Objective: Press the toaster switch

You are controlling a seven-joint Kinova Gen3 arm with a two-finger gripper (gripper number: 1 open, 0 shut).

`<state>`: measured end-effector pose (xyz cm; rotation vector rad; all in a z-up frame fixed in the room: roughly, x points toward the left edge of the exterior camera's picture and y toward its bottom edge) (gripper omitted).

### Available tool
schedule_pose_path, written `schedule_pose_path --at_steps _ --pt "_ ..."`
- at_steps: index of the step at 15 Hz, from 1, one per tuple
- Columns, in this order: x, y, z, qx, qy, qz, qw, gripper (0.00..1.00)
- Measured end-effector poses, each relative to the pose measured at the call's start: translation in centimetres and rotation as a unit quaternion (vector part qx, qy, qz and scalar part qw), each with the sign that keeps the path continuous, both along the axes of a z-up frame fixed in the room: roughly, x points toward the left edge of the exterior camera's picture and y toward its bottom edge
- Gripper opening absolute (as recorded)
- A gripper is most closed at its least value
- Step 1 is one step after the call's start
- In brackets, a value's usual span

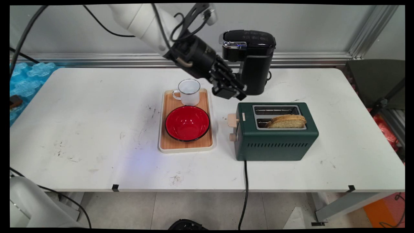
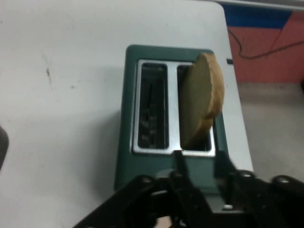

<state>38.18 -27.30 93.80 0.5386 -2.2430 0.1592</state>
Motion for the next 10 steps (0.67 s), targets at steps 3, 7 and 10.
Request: schedule_pose_path --at_steps 3,7,10 --pt "0.7 0.5 -0.3 -0.012 -0.022 -0.018 0.9995 0.0" --pt "0.6 0.9 -0.7 -0.028 -0.051 -0.043 0.9974 0.0" --pt "0.0 0.9 -1.1 -0.035 -0.067 -0.049 0.9959 0.0"
